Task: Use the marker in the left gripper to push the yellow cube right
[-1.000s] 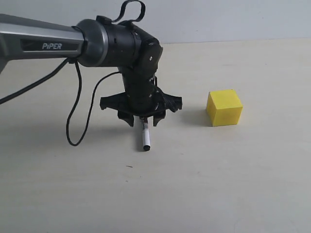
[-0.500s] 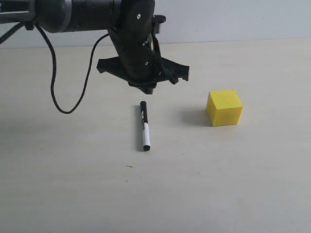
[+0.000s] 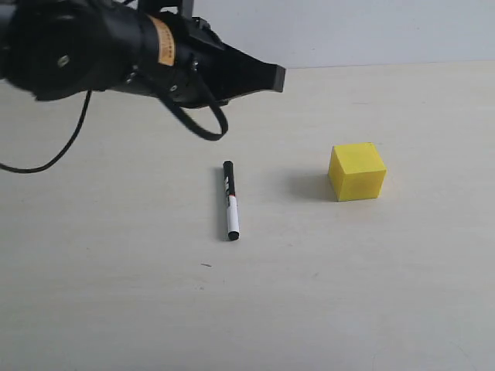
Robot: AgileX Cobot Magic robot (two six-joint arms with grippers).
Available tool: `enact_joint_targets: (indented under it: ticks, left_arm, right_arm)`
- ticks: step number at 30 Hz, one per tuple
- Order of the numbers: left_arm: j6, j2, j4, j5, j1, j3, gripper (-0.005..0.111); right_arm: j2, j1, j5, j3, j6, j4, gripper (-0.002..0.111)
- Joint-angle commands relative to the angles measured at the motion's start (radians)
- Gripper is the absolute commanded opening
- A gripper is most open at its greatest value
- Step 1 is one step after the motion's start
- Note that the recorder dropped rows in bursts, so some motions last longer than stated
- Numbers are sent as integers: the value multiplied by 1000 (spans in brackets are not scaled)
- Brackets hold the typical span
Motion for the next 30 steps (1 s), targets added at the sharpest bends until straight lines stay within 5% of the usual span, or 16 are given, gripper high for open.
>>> enact_joint_targets:
  ticks: [1, 11, 17, 30]
  left_arm:
    - [4, -139, 47, -253, 24, 176, 0]
    - [46, -441, 43, -668, 202, 559, 0]
    - [114, -582, 43, -733, 333, 697, 0]
    - [184, -955, 43, -674, 415, 876, 0]
  right_arm:
    - [-2, -4, -5, 5, 0, 0, 0]
    - [-2, -4, -5, 5, 0, 0, 0]
    - [-2, -4, -5, 5, 0, 0, 0]
    - [-2, -4, -5, 5, 0, 0, 0]
